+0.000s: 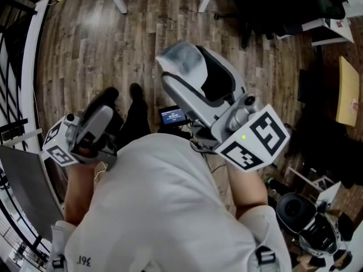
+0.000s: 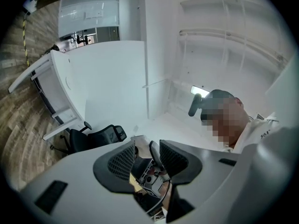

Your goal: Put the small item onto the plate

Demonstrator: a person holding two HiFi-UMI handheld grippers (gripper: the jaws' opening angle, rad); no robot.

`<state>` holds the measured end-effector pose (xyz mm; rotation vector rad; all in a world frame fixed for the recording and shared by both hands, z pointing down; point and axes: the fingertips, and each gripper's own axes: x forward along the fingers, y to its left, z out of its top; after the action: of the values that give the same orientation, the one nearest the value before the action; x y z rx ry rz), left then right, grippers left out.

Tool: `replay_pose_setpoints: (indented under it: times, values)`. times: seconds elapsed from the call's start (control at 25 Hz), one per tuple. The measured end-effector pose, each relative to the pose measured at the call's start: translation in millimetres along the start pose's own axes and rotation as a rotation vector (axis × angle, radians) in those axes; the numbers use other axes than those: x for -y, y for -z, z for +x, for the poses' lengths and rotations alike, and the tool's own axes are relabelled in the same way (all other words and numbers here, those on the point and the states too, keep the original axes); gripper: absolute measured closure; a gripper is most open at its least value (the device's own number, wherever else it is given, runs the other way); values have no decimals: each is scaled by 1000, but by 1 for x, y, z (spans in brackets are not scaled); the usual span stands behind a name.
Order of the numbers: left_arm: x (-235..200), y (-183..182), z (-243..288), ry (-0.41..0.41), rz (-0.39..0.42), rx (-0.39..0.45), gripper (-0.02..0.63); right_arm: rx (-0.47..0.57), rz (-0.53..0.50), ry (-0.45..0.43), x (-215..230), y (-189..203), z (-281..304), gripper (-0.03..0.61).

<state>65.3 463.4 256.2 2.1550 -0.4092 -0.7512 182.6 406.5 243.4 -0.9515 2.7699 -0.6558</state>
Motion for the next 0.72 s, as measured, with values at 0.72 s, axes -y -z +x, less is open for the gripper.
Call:
replay_pose_setpoints:
  times: [0.72]
  values:
    - [-72,-153,35,132,-50,-126,466,54,-43,188,46,-50,130,268]
